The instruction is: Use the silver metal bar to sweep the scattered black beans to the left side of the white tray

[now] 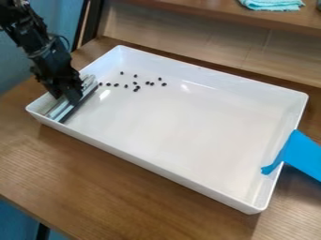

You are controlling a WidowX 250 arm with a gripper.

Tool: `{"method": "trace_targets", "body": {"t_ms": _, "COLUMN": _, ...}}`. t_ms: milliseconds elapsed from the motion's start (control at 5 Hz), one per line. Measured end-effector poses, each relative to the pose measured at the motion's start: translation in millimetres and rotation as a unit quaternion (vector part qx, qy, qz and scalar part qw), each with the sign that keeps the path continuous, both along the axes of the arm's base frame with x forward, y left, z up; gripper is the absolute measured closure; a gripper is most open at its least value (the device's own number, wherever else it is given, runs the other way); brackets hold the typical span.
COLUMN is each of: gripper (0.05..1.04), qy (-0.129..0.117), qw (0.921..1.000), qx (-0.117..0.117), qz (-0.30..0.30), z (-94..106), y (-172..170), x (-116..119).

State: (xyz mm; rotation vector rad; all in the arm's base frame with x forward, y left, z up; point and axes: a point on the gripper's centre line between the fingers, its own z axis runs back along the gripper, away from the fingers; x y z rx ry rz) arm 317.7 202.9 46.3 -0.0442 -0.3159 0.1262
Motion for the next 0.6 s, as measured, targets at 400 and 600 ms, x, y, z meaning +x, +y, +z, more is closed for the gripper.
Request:
{"method": "trace_targets", "body": {"t_ms": 400, "gripper": 0.711, "qy": 0.025, "qw": 0.9982, "qx": -0.053, "qz": 0.016, "z": 24.6, "y": -46, "x": 9}}
{"method": "trace_targets", "body": {"t_ms": 600, "gripper": 0.711, "qy": 0.031, "qw": 0.9970, "qx": -0.069, "qz": 0.016, "z": 38.8, "y": -89, "x": 31}}
